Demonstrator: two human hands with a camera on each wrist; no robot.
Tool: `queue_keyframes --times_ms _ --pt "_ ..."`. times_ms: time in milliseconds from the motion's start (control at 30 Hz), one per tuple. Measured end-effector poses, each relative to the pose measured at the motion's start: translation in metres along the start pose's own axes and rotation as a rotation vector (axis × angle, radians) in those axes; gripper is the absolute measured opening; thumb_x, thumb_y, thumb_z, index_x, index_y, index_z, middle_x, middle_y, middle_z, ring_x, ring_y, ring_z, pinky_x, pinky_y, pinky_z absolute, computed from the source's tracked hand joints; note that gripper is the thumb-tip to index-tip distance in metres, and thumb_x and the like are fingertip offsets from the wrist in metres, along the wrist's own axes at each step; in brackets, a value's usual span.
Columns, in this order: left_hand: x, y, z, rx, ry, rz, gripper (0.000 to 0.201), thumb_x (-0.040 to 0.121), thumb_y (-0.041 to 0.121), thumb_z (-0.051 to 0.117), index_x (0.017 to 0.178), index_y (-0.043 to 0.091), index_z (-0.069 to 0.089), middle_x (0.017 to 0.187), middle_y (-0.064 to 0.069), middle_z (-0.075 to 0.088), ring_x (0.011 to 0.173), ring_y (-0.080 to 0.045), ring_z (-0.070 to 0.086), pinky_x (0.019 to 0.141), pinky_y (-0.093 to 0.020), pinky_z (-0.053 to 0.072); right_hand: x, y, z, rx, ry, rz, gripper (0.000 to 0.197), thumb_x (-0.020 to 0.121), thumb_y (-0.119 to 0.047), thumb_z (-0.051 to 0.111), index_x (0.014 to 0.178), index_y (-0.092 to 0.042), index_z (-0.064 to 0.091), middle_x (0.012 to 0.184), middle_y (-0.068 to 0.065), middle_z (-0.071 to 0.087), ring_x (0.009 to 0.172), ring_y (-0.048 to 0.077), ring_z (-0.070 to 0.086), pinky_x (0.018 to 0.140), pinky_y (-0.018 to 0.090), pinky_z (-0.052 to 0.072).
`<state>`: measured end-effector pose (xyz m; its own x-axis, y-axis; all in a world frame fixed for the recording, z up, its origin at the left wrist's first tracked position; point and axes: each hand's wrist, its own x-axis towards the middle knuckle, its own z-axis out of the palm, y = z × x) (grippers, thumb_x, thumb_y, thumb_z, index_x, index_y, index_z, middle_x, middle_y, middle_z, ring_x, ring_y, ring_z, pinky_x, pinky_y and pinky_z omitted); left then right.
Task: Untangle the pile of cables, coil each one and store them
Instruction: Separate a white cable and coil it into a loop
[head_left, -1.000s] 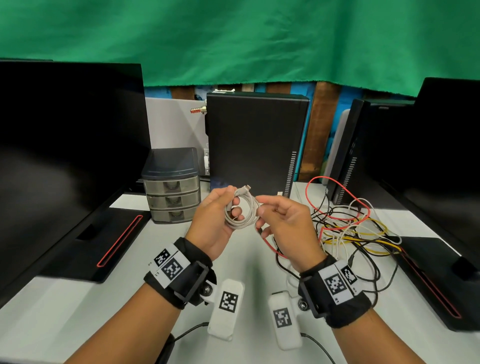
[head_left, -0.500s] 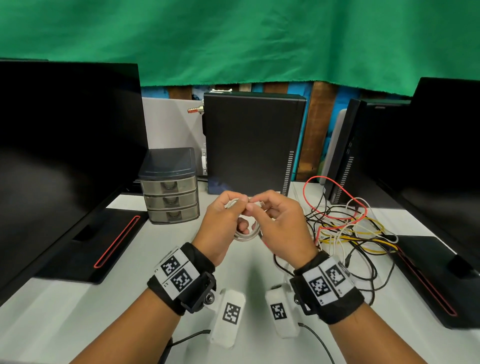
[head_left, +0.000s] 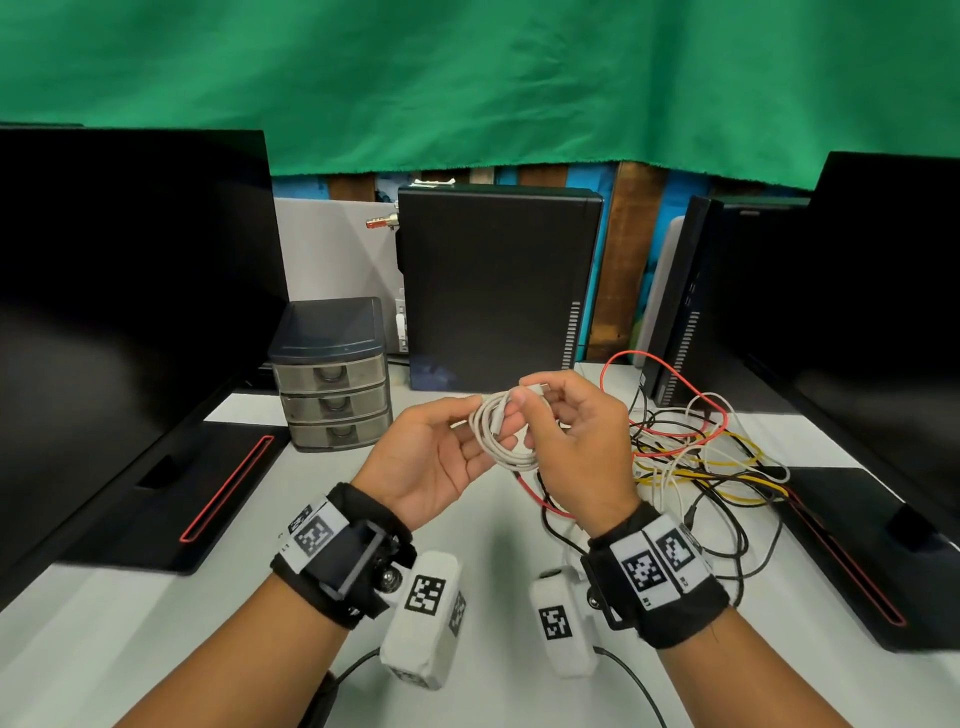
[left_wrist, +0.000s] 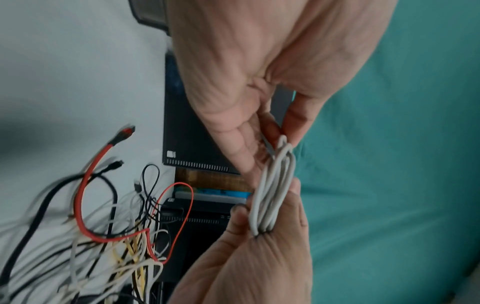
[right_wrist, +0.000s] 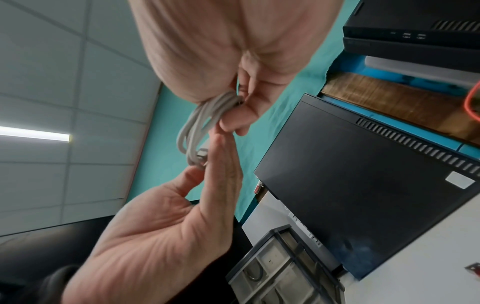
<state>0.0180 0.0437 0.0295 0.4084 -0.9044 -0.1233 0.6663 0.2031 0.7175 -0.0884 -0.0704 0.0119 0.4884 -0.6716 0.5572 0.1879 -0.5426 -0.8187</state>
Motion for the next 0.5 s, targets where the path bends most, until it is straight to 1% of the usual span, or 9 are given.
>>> queue_keyframes --times_ms 100,133,200,300,333,367,400,433,500 --pt "0.002 -0.003 -0.004 -0.058 -0.036 -0.063 0.038 0.087 0.016 0.058 0.121 -0.001 0.064 0.099 -0.012 0.071 0.084 -0.022 0.071 0.081 -0.037 0.06 -0.003 -0.004 0.003 0.03 0.024 -0.037 0.006 0.093 -0.013 0.069 0.097 -0.017 0.071 0.085 -0.006 0.072 0.079 0.01 0.071 0.067 0.021 0.056" --pt "0.002 -0.006 -0.005 -0.047 -0.039 -0.088 0.037 0.087 0.021 0.059 0.12 0.005 0.064 0.097 -0.008 0.069 0.084 -0.022 0.069 0.084 -0.038 0.057 -0.004 -0.005 0.004 0.044 0.033 -0.05 0.006 0.093 -0.012 0.069 0.097 -0.017 0.071 0.086 -0.006 0.072 0.08 0.009 0.072 0.068 0.02 0.057" --pt "0.002 -0.009 -0.006 -0.002 -0.04 -0.143 0.036 0.088 0.033 0.06 0.117 0.013 0.064 0.097 -0.007 0.065 0.089 -0.024 0.064 0.09 -0.04 0.048 -0.005 -0.007 0.008 0.059 0.057 -0.072 0.007 0.093 -0.012 0.069 0.097 -0.017 0.071 0.088 -0.005 0.073 0.082 0.01 0.072 0.071 0.02 0.057" --pt "0.001 -0.01 -0.003 0.016 -0.046 -0.216 0.042 0.089 0.048 0.057 0.116 0.016 0.06 0.099 -0.006 0.063 0.099 -0.024 0.059 0.093 -0.039 0.044 -0.003 -0.006 0.009 0.057 0.111 -0.076 0.007 0.093 -0.013 0.069 0.098 -0.018 0.07 0.09 -0.005 0.073 0.084 0.009 0.072 0.07 0.018 0.056" --pt "0.001 -0.01 -0.003 0.024 -0.045 -0.224 0.043 0.09 0.052 0.055 0.11 0.014 0.062 0.094 -0.005 0.063 0.096 -0.023 0.059 0.092 -0.038 0.044 -0.002 -0.006 0.009 0.052 0.115 -0.083 0.007 0.093 -0.013 0.069 0.098 -0.019 0.07 0.09 -0.005 0.073 0.084 0.009 0.072 0.07 0.018 0.055" --pt "0.0 -0.01 -0.001 0.025 -0.052 -0.224 0.045 0.092 0.056 0.051 0.099 0.013 0.063 0.085 -0.003 0.063 0.092 -0.022 0.059 0.09 -0.038 0.044 -0.002 -0.005 0.009 0.039 0.11 -0.096 0.008 0.093 -0.014 0.069 0.098 -0.02 0.07 0.091 -0.006 0.073 0.085 0.01 0.071 0.071 0.018 0.056" --pt "0.001 -0.01 -0.002 0.031 -0.058 -0.216 0.05 0.093 0.06 0.047 0.088 0.014 0.064 0.076 -0.001 0.062 0.087 -0.021 0.059 0.088 -0.038 0.043 -0.002 -0.005 0.01 0.02 0.101 -0.108 0.008 0.094 -0.015 0.068 0.099 -0.02 0.07 0.091 -0.007 0.072 0.087 0.011 0.071 0.073 0.019 0.056" --pt "0.0 -0.01 0.0 0.036 -0.067 -0.209 0.053 0.093 0.062 0.044 0.082 0.015 0.063 0.072 0.0 0.059 0.084 -0.019 0.058 0.089 -0.038 0.042 -0.003 -0.004 0.01 0.004 0.094 -0.115 0.008 0.094 -0.016 0.068 0.099 -0.021 0.07 0.092 -0.007 0.072 0.088 0.011 0.07 0.074 0.02 0.056" --pt "0.0 -0.01 0.002 0.041 -0.059 -0.179 0.048 0.094 0.058 0.043 0.082 0.016 0.064 0.07 0.001 0.057 0.082 -0.018 0.058 0.096 -0.04 0.038 -0.003 -0.002 0.011 0.006 0.095 -0.107 0.008 0.094 -0.017 0.068 0.1 -0.021 0.071 0.092 -0.007 0.072 0.088 0.011 0.07 0.074 0.02 0.056"
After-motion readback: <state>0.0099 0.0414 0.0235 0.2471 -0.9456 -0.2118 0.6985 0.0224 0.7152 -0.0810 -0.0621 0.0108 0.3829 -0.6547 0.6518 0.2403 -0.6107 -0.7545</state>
